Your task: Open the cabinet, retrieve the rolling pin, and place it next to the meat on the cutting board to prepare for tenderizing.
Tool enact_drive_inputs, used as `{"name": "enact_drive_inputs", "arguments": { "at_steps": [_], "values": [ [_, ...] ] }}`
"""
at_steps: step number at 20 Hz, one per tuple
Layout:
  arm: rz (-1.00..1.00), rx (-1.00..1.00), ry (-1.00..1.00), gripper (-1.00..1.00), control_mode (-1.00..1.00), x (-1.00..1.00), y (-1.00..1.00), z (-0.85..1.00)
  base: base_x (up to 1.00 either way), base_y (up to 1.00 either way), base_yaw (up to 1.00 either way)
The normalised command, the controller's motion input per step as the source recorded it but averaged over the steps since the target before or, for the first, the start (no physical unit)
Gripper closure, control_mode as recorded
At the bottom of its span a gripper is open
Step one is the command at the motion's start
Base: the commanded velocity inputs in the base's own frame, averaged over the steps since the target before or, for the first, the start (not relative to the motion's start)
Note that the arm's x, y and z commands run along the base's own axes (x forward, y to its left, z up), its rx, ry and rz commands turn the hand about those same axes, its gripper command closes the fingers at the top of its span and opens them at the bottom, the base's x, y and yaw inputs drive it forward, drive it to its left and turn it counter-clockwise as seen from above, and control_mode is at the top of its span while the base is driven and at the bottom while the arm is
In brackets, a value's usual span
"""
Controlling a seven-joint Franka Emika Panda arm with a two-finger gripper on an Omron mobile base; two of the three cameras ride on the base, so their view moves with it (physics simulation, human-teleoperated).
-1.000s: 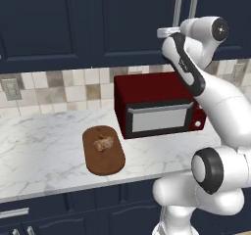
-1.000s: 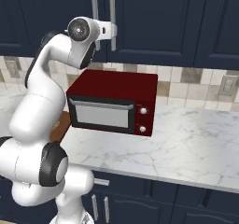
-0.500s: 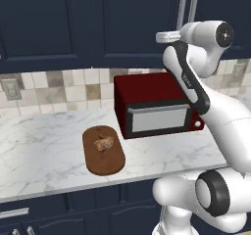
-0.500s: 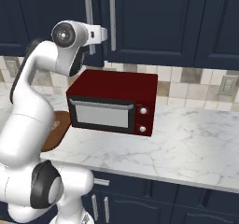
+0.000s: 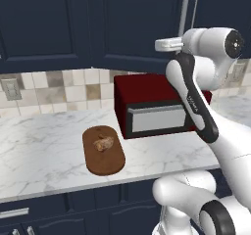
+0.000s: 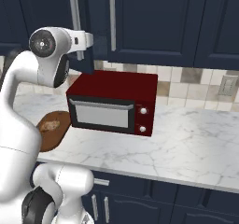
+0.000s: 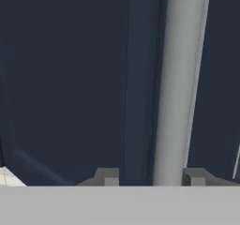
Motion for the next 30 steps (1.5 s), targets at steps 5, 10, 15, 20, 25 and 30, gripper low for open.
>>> {"name": "enact_drive_inputs", "arguments": {
  "at_steps": [5,10,15,20,25,30],
  "values": [
    [0.04,0.00,0.03,1.00,-1.00,-0.47,0.56,-0.11,0.00,0.00,0.00],
    [0.06,0.01,0.05,-1.00,-1.00,-0.30,0.47,-0.09,0.00,0.00,0.00],
    [0.00,0.09,0.00,-1.00,-1.00,-0.58,-0.05,0.00,0.00,0.00,0.00],
    [0.00,0.14,0.00,-1.00,-1.00,-0.81,-0.61,0.04,0.00,0.00,0.00],
    [0.00,0.17,0.01,-1.00,-1.00,-0.57,-0.90,0.14,0.00,0.00,0.00],
    [0.07,0.15,0.07,-1.00,-1.00,-0.02,-0.75,0.05,0.00,0.00,0.00]
  ]
}}
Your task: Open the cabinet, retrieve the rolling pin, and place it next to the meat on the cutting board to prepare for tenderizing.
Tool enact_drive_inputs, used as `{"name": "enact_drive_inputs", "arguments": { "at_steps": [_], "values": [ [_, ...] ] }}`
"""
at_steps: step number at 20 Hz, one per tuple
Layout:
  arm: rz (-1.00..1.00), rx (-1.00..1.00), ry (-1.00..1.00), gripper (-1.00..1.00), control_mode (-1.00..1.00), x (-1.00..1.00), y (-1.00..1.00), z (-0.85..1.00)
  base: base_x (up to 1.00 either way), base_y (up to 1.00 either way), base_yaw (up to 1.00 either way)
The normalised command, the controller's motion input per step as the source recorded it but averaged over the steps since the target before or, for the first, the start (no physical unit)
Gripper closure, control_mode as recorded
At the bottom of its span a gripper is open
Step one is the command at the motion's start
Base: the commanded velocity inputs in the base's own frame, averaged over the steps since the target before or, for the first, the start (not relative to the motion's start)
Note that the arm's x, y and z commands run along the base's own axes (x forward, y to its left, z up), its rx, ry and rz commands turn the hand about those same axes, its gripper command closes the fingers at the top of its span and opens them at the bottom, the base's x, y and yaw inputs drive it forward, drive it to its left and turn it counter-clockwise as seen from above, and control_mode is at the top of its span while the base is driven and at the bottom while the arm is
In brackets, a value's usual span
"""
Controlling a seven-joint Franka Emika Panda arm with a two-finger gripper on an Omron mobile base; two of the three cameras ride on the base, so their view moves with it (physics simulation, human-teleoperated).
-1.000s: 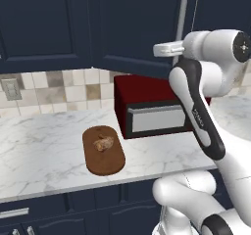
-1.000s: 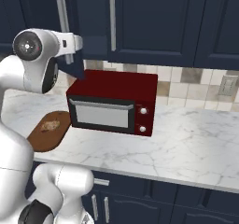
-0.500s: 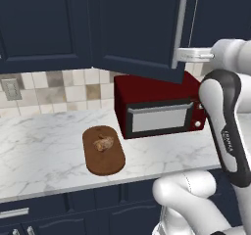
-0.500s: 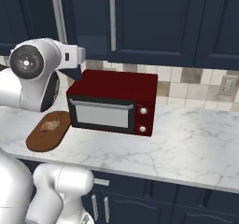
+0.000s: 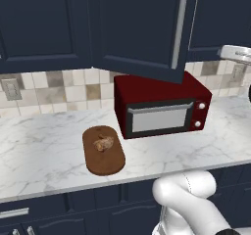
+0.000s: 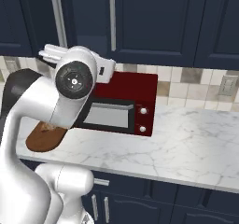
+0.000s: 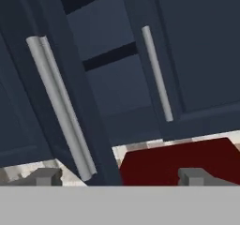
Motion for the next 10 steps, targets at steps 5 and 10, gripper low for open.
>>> {"name": "enact_drive_inputs", "arguments": {
  "at_steps": [5,10],
  "values": [
    [0.20,0.12,0.07,-1.00,-1.00,0.26,-0.13,-0.10,0.00,0.00,0.00],
    [0.21,0.10,0.02,-1.00,-1.00,0.46,0.00,-0.13,0.00,0.00,0.00]
  ]
}}
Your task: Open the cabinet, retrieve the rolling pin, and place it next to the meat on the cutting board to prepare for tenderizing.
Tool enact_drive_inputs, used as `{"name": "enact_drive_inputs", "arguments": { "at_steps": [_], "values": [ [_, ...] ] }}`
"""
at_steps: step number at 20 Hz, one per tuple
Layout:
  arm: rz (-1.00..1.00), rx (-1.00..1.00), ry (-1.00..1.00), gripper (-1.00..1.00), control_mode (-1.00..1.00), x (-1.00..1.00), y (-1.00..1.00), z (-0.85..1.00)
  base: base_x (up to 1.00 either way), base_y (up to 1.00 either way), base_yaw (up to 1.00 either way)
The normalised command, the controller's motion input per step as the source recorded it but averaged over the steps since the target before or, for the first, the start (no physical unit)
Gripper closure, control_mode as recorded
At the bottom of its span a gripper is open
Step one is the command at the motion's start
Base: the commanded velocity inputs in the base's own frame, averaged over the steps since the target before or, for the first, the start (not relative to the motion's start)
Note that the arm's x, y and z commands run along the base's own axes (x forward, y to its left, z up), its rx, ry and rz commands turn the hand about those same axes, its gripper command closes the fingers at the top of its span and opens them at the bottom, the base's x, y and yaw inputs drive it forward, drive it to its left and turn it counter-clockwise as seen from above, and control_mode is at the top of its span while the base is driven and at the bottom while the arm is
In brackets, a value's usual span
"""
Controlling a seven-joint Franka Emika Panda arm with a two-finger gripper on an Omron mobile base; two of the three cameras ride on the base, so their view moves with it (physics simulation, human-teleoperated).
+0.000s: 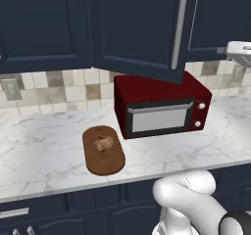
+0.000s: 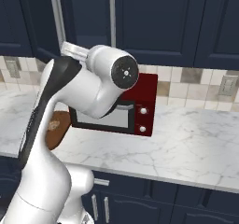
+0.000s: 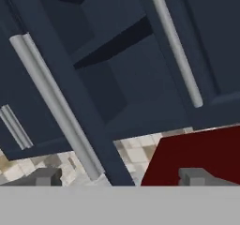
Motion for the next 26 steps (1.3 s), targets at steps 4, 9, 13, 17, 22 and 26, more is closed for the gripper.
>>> {"name": "enact_drive_inputs", "arguments": {
  "at_steps": [4,9,13,17,22,26],
  "values": [
    [0.10,0.09,0.06,-1.00,-1.00,0.68,0.12,-0.07,0.00,0.00,0.00],
    [0.03,0.05,0.10,-1.00,-1.00,0.68,0.32,-0.15,0.00,0.00,0.00],
    [0.03,0.06,0.10,-1.00,-1.00,0.48,0.14,-0.16,0.00,0.00,0.00],
    [0.03,0.08,0.11,-1.00,-1.00,0.45,0.03,-0.11,0.00,0.00,0.00],
    [0.06,0.09,0.09,-1.00,-1.00,0.41,0.01,-0.09,0.00,0.00,0.00],
    [0.06,0.07,0.06,-1.00,-1.00,0.36,0.15,-0.08,0.00,0.00,0.00]
  ]
}}
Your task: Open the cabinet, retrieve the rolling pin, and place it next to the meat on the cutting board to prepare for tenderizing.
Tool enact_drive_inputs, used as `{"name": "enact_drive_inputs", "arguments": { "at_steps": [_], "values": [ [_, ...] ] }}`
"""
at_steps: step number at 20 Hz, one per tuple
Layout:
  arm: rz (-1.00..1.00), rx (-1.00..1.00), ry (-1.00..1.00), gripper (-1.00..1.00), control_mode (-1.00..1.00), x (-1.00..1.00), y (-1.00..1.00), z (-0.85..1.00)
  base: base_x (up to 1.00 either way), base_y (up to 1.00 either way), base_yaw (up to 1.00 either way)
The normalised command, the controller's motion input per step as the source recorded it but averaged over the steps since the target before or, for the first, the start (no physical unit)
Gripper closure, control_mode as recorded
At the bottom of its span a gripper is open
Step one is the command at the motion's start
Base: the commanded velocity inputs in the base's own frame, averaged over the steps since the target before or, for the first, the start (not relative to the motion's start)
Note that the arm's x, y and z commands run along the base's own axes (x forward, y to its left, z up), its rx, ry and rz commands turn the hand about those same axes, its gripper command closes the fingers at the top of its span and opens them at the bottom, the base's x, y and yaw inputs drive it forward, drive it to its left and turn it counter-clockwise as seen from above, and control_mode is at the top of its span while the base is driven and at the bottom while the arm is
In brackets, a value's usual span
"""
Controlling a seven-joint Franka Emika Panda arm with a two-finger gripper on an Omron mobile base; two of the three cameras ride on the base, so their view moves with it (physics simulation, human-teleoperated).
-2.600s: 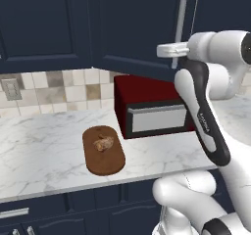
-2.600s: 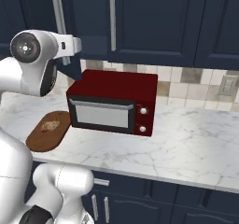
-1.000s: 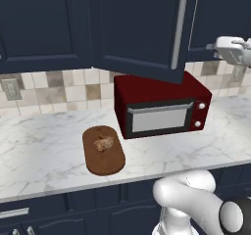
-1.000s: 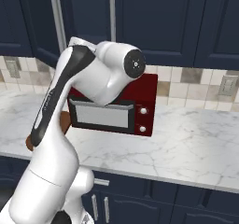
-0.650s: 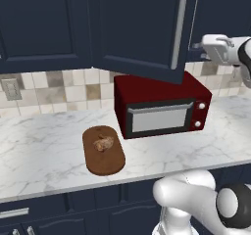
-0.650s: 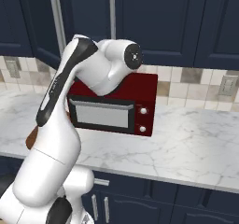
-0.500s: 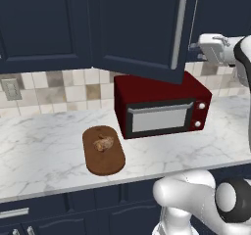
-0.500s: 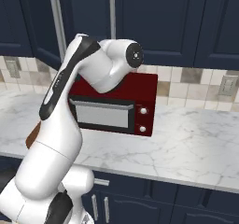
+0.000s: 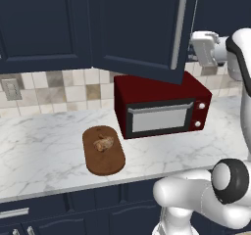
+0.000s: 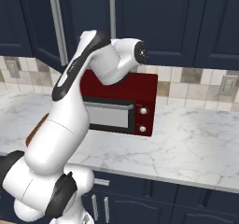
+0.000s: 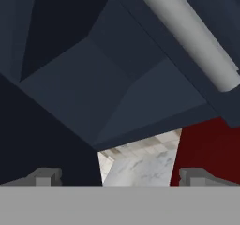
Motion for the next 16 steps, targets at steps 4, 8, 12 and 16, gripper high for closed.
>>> {"name": "enact_drive_inputs", "arguments": {
  "at_steps": [4,8,12,16],
  "values": [
    [0.06,0.02,0.06,-1.00,-1.00,0.19,0.44,-0.03,0.00,0.00,0.00],
    [0.08,0.00,0.03,-1.00,-1.00,-0.09,0.68,-0.05,0.00,0.00,0.00],
    [0.12,0.00,-0.01,-1.00,-1.00,-0.75,0.78,-0.15,0.00,0.00,0.00],
    [0.10,0.00,-0.06,-1.00,-1.00,-1.00,0.96,-0.21,0.00,0.00,0.00]
  ]
}}
